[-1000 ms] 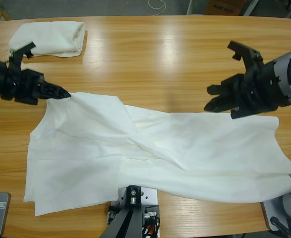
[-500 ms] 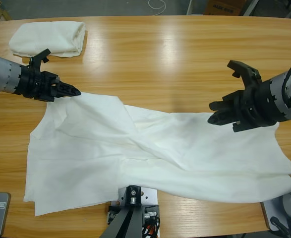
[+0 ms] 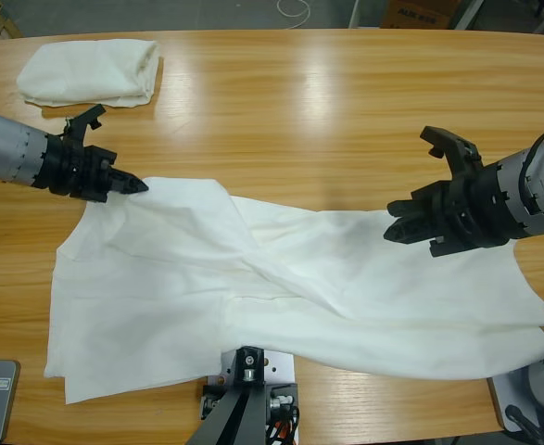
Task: Fold clothes
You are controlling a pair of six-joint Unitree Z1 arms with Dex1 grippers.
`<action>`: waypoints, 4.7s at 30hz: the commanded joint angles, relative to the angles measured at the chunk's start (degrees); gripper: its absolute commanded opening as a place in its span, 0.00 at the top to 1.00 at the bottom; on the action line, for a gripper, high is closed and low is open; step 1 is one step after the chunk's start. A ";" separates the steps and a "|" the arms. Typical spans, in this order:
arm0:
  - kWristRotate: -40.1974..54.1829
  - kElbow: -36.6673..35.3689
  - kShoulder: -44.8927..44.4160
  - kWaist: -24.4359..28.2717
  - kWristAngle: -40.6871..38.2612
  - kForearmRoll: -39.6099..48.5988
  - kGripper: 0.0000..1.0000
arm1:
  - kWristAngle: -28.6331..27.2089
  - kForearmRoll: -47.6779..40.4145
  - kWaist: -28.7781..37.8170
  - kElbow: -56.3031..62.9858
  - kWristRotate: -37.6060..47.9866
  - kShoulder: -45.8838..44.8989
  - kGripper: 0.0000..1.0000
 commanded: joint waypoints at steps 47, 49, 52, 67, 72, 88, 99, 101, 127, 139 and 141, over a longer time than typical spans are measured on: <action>21.01 -16.00 9.95 -11.36 -5.17 26.71 0.37 | 2.24 -5.87 0.24 10.02 1.94 -1.33 1.00; 22.63 -16.49 10.90 -9.79 -5.15 27.11 0.37 | 2.45 -6.48 0.22 9.97 1.94 -0.54 1.00; 25.37 -19.16 13.29 -7.98 -4.40 29.27 0.37 | 2.94 -7.08 0.20 9.85 1.94 0.41 1.00; 27.92 -21.78 20.67 -10.67 -5.70 32.53 0.39 | 3.14 -8.45 0.20 9.94 1.94 2.48 1.00; 27.87 -22.11 21.73 -10.67 -6.75 32.86 0.43 | 3.40 -8.45 0.22 10.01 1.94 2.43 1.00; 29.83 -26.54 12.66 -11.59 -3.02 33.07 1.00 | 3.63 -8.58 0.92 10.55 1.94 3.24 1.00; 32.88 -32.54 13.99 -19.92 -10.79 36.92 1.00 | 3.80 -9.77 1.43 10.73 1.92 5.53 1.00; 33.02 -30.73 15.00 -19.92 -9.48 37.06 1.00 | 3.72 -9.86 1.43 10.85 1.92 5.51 1.00; 29.41 -36.04 20.25 -23.33 -17.40 37.76 0.00 | 3.98 -11.28 2.29 10.80 2.73 6.30 1.00; 13.35 -25.21 10.13 -4.77 -0.77 29.70 0.10 | 4.05 -12.11 4.07 10.73 3.70 6.93 1.00; 13.13 -23.27 11.87 -5.56 -1.50 28.47 0.12 | 4.07 -12.23 4.07 10.73 3.70 6.93 1.00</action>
